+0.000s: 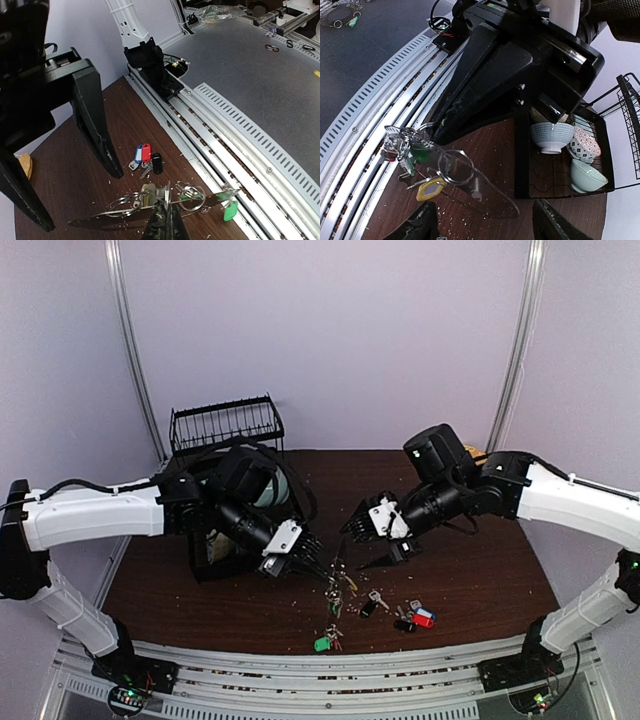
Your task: Put the keys on the keyring
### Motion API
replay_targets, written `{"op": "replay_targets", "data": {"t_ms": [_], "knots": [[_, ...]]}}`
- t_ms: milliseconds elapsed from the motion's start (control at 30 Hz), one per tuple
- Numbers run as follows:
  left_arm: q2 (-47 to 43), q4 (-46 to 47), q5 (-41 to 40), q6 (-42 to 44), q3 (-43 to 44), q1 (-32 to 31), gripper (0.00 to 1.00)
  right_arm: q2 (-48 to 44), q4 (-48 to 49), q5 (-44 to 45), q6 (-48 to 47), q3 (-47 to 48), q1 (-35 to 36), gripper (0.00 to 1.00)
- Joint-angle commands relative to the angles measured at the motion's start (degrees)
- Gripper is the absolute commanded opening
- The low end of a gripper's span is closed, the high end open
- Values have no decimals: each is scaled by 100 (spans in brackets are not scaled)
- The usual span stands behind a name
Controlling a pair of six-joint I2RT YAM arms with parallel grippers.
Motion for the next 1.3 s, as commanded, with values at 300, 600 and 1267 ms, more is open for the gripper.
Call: {"op": "replay_targets", "data": {"t_ms": [300,600,1267], "knots": [[-1378,2296,-2706,-1440,-1536,-47,0,-957,2995,2222,6329,-2036,-550,59],[-1603,3552,-3244,-2319,-2209,-44,0,-534,2910,3653,9557,-3441,77,35],[-1628,3797,-3296,-2302,-2404,-33,0,884,3546,3090,10010,-3392,219,22]]}}
